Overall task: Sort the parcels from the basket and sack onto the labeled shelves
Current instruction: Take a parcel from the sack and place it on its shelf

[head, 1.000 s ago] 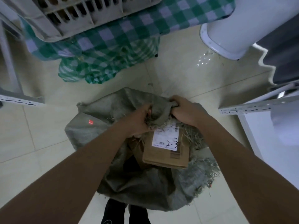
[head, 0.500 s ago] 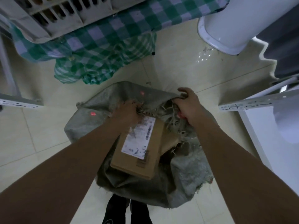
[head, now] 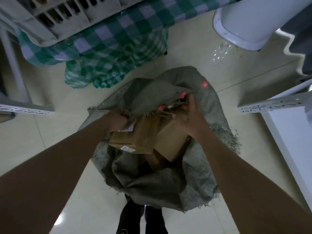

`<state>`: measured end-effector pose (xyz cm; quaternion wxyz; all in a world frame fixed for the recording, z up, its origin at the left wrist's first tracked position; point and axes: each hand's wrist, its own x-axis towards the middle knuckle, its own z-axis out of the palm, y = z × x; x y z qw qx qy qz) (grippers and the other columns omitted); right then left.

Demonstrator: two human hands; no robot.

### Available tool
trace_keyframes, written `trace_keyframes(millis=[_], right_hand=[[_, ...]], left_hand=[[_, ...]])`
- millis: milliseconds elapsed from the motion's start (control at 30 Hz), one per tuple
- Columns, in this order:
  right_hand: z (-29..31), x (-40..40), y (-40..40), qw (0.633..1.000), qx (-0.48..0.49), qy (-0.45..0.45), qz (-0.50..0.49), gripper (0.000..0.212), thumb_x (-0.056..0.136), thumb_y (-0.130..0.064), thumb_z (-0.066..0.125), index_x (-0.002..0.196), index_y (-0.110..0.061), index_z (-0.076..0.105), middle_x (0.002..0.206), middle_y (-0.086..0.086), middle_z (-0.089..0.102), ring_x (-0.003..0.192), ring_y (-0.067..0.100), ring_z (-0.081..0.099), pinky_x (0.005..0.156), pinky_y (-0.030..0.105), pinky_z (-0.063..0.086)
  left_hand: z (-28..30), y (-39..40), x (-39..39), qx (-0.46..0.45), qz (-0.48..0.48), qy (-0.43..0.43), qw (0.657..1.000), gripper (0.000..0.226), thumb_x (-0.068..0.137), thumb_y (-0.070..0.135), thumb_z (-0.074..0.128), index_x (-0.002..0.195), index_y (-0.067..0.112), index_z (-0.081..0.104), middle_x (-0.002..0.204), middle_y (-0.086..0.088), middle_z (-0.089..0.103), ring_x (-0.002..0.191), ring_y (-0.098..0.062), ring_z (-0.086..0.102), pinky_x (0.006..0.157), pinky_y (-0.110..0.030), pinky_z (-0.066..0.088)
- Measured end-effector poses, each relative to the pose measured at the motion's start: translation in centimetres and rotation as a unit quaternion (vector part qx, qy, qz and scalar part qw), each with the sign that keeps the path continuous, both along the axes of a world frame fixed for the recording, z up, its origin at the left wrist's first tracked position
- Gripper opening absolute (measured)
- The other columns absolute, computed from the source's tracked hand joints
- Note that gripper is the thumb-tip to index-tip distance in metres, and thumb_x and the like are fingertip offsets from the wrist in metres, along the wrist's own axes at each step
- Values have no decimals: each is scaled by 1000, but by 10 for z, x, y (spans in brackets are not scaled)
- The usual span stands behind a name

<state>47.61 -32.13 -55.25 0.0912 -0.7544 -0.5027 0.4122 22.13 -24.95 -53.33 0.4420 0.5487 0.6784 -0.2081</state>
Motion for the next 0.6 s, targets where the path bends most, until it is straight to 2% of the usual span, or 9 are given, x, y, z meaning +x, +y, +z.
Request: trace_keyframes(millis=[67, 133, 200, 267, 300, 367, 433, 500, 600], right_hand=[[-9, -7, 19, 999, -19, -41, -18, 83, 94, -53, 53, 156, -24, 8, 162, 5, 16, 148, 34, 9, 121, 49, 10], [-12, -18, 27, 986, -4, -160, 45, 68, 98, -49, 46, 153, -17, 21, 155, 11, 32, 144, 35, 17, 119, 43, 7], [-16, -28, 29, 974, 33, -200, 100, 57, 99, -38, 47, 146, -10, 30, 140, 17, 49, 130, 35, 40, 110, 40, 26], [-18, -40, 25, 979, 34, -173, 104, 66, 97, -34, 53, 150, -11, 22, 142, 18, 43, 115, 35, 52, 94, 42, 44], [-17, -46, 21, 981, 23, -168, 98, 74, 96, -33, 55, 153, -13, 14, 146, 19, 33, 110, 34, 55, 89, 42, 49], [-19, -54, 11, 975, -11, -198, 96, 79, 95, -30, 59, 154, -10, 10, 148, 21, 22, 105, 31, 58, 85, 38, 50], [-19, -54, 9, 961, -58, -240, 125, 63, 96, -27, 55, 148, -5, 26, 147, 21, 24, 108, 31, 57, 85, 34, 48], [-15, -43, 20, 948, -68, -268, 156, 38, 98, -27, 47, 131, -6, 50, 137, 19, 39, 112, 34, 55, 84, 34, 44], [-12, -8, 39, 906, -69, -372, 190, 38, 99, -30, 40, 132, -16, 53, 146, 21, 38, 139, 45, 25, 110, 50, 26]], left_hand=[[1, 3, 1, -69, -45, 6, 997, 11, 97, 13, 46, 102, 6, 52, 70, -5, 45, 57, -14, 39, 49, -22, 35], [0, 10, -3, -127, -58, 15, 990, 18, 98, 16, 45, 101, 2, 55, 78, -11, 51, 61, -18, 45, 55, -25, 42], [-3, 17, -8, -153, -59, -9, 986, 30, 99, 22, 42, 88, 2, 62, 79, -15, 60, 66, -24, 53, 70, -29, 45], [-11, 21, -11, -147, -52, -39, 987, 39, 100, 26, 38, 104, 0, 67, 103, -19, 66, 92, -32, 62, 92, -38, 47], [-14, 21, -11, -120, -63, -38, 990, 41, 101, 28, 36, 119, 3, 63, 119, -17, 63, 106, -30, 59, 101, -42, 43], [-15, 16, -1, -68, -104, -19, 992, 41, 102, 30, 35, 129, 7, 56, 128, -15, 57, 106, -23, 55, 102, -43, 43], [-23, 13, 13, -26, -118, -20, 992, 42, 101, 28, 40, 136, 7, 48, 131, -19, 51, 100, -21, 49, 96, -43, 43], [-31, 12, 24, 10, -141, -38, 989, 52, 99, 25, 43, 148, 11, 31, 145, -18, 37, 122, -32, 43, 104, -45, 39], [-42, 27, 29, 47, -135, -86, 986, 72, 94, 17, 49, 154, 21, 10, 162, -2, 0, 148, -29, 2, 120, -47, 12]])
